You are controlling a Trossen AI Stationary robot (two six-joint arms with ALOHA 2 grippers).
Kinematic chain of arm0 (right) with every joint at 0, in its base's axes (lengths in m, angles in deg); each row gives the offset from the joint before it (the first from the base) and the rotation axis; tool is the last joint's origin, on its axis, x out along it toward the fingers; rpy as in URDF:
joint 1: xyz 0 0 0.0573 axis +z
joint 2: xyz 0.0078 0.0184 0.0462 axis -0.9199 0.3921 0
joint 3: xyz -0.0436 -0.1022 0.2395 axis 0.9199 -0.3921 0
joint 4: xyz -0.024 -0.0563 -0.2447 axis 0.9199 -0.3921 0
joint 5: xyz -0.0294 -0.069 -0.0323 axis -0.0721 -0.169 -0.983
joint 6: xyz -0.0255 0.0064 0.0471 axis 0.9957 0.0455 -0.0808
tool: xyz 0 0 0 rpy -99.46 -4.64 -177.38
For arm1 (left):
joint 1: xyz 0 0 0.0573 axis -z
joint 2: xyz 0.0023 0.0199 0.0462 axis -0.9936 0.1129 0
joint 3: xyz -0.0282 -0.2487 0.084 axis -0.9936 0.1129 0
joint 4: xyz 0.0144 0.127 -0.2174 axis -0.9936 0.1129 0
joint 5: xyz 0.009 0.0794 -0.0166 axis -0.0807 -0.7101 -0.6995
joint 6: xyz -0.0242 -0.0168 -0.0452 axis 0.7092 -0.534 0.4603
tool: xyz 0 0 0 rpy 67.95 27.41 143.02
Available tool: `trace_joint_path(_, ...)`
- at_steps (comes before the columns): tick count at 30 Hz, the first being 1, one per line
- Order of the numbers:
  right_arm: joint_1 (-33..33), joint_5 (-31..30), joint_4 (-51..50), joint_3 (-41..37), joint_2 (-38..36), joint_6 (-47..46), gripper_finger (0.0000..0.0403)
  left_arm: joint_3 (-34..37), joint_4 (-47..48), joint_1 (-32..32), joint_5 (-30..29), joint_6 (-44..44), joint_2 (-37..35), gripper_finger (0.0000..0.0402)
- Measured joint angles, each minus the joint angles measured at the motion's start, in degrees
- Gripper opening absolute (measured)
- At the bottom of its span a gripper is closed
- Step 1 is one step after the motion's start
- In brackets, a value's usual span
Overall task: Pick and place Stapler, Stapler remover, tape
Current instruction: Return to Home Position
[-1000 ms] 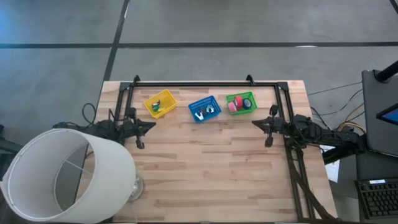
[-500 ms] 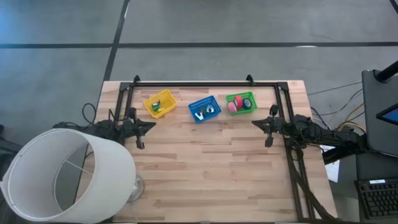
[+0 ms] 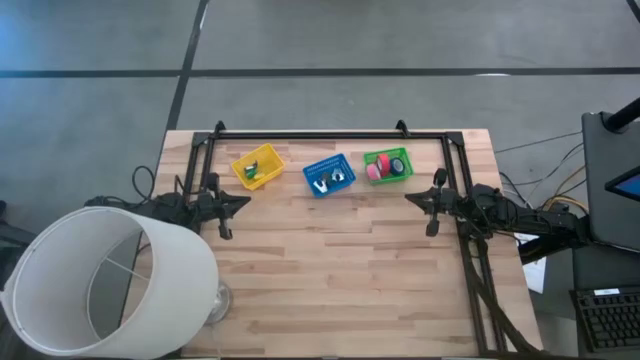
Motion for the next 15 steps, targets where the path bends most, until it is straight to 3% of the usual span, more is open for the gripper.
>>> trace_joint_path(15, -0.02, 0.01, -0.01, 0.0, 0.0, 0.64, 0.0008, 0.0, 0.0, -0.01, 0.0, 0.0, 0.0, 0.0012)
